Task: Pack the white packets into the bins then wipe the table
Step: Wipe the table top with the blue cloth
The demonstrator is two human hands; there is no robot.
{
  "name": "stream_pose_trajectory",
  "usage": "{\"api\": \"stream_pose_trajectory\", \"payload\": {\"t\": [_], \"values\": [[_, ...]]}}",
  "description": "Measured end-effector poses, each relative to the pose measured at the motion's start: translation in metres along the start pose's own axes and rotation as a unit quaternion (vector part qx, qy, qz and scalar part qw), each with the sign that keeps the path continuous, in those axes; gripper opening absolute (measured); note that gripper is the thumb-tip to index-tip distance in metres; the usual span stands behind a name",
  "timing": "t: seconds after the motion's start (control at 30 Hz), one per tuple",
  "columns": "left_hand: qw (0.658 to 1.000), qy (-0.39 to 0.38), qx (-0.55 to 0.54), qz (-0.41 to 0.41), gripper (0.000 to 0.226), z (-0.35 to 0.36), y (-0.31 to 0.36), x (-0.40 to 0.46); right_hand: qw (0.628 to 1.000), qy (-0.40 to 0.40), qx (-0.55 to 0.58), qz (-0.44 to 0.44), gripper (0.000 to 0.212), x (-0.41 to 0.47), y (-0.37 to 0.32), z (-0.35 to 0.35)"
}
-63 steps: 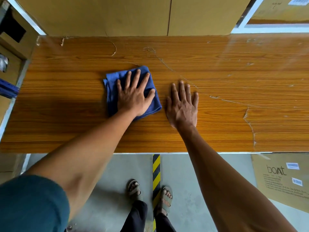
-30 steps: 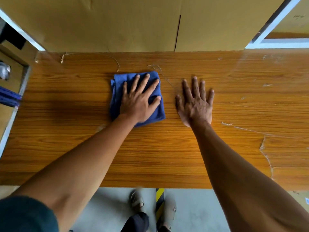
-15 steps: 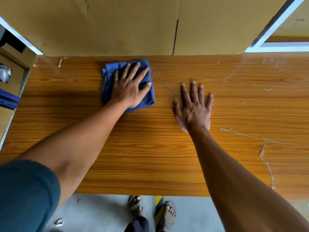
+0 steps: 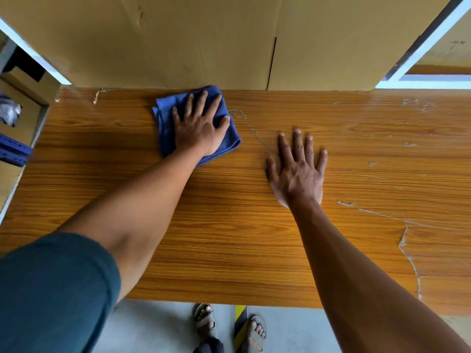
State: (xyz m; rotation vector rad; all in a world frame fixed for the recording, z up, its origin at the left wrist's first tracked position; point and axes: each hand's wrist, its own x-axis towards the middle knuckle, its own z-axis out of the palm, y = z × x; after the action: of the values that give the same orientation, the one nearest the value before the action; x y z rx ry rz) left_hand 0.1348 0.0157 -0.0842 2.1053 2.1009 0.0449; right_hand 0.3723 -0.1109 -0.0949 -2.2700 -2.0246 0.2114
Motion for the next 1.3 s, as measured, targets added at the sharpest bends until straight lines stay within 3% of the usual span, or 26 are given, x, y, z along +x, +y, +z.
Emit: {"api": "stream_pose_trajectory", "payload": {"t": [0.1, 0.2, 0.27, 0.43, 0.67, 0.9, 1.13, 1.3], "values": [[1.0, -0.004, -0.016, -0.016, 0.074, 0.005, 0.018, -0.007, 1.0, 0.004, 0.0, 0.004, 0.07, -0.002, -0.001, 0.001], [0.994, -0.004, 0.009, 0.106, 0.076, 0.009, 0.01, -0.035, 1.0, -0.003, -0.003, 0.004, 0.07, -0.002, -0.002, -0.001], [0.991, -0.01, 0.021, 0.132, 0.075, 0.007, -0.003, -0.032, 1.0, -0.007, -0.004, 0.005, 0.071, -0.003, -0.003, -0.003], [0.998, -0.001, -0.028, -0.058, 0.072, -0.001, 0.007, 0.009, 1.0, -0.003, -0.005, 0.002, 0.071, -0.001, -0.001, -0.003], [0.992, 0.007, 0.026, 0.12, 0.073, 0.015, 0.008, -0.052, 1.0, -0.005, -0.004, 0.003, 0.071, -0.002, -0.004, -0.003], [0.997, -0.013, 0.006, 0.079, 0.075, 0.006, 0.032, 0.008, 1.0, 0.004, -0.005, 0.001, 0.07, 0.0, -0.003, 0.0], [0.983, 0.002, 0.029, 0.18, 0.072, 0.02, 0.03, -0.064, 1.0, -0.004, -0.002, 0.001, 0.071, -0.002, -0.003, -0.002], [0.984, -0.014, 0.021, 0.179, 0.072, 0.012, 0.051, -0.003, 1.0, -0.006, 0.002, -0.001, 0.071, -0.001, -0.003, -0.003]]}}
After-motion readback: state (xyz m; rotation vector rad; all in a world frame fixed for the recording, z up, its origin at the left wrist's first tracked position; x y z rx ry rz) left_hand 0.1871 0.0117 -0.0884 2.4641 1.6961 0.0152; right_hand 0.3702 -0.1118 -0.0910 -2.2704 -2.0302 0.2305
